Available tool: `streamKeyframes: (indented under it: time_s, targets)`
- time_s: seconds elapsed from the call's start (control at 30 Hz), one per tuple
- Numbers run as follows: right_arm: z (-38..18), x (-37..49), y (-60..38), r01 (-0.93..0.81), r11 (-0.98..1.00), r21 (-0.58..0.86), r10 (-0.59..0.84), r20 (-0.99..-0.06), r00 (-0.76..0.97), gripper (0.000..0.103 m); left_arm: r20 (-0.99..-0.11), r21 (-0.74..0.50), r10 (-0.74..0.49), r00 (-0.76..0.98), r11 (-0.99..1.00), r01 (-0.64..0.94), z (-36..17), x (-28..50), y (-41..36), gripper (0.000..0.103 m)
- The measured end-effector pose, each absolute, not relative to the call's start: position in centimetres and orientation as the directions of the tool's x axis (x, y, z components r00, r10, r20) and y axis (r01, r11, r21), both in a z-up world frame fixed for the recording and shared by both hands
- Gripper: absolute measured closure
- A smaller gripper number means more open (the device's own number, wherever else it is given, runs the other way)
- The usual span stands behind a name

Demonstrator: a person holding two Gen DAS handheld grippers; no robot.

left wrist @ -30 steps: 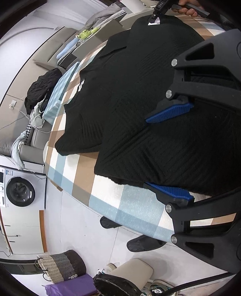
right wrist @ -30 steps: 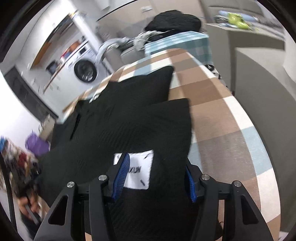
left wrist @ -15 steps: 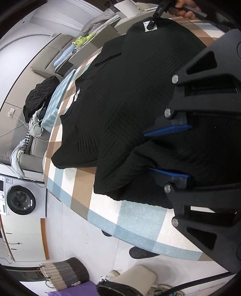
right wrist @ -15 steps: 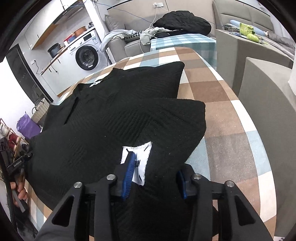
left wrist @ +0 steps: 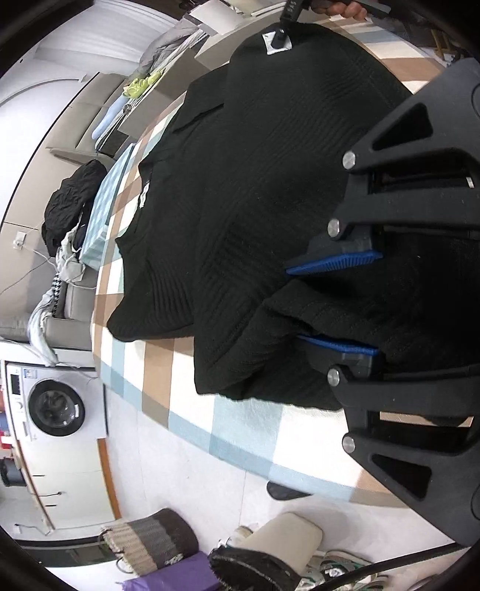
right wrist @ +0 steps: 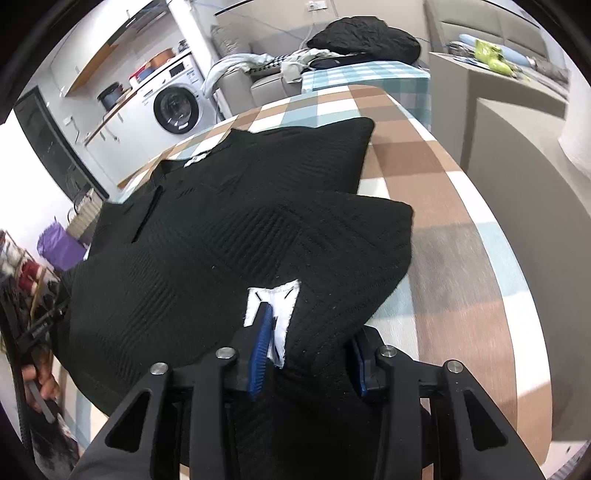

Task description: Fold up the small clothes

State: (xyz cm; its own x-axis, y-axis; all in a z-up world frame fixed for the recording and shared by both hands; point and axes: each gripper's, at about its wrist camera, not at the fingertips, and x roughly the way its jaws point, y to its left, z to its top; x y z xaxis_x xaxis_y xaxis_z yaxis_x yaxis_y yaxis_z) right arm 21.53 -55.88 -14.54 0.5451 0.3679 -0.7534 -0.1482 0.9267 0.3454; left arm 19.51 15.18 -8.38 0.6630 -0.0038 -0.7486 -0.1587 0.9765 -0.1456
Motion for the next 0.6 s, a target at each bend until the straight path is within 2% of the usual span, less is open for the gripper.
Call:
streamKeyframes:
  time_s: [0.07, 0.2, 0.3, 0.37, 0.5, 0.6]
  targets:
    - [-14.2, 21.1, -57.0, -0.126, 0.918, 0.375, 0.377, -0.732, 0.568, 0.057, -0.746, -0.15, 0.002, 0.666, 0.974, -0.171, -8.3, 19.1, 15.8, 0.063]
    - [-13.3, 20.2, -59.4, -0.096, 0.887, 0.451, 0.412, -0.682, 0.604, 0.055, -0.725, -0.235, -0.04, 0.688, 0.953, -0.192, -7.9, 18.4, 17.4, 0.063]
    - [-12.6, 20.1, -60.4, -0.087, 0.879, 0.468, 0.414, -0.662, 0.625, 0.055, -0.707, -0.234, -0.019, 0.707, 0.95, -0.209, -7.7, 17.9, 17.7, 0.064]
    - [-12.4, 19.9, -60.4, -0.099, 0.877, 0.47, 0.423, -0.658, 0.623, 0.055, -0.703, -0.239, -0.023, 0.711, 0.949, -0.206, -7.7, 17.7, 17.8, 0.07]
    - [-12.4, 19.6, -59.8, -0.112, 0.883, 0.456, 0.42, -0.661, 0.622, 0.055, -0.705, -0.219, -0.011, 0.709, 0.954, -0.203, -7.7, 17.2, 17.3, 0.071]
    - [-12.7, 19.5, -59.6, -0.103, 0.89, 0.444, 0.407, -0.671, 0.62, 0.055, -0.709, -0.208, 0.005, 0.705, 0.954, -0.217, -7.7, 17.1, 17.2, 0.081]
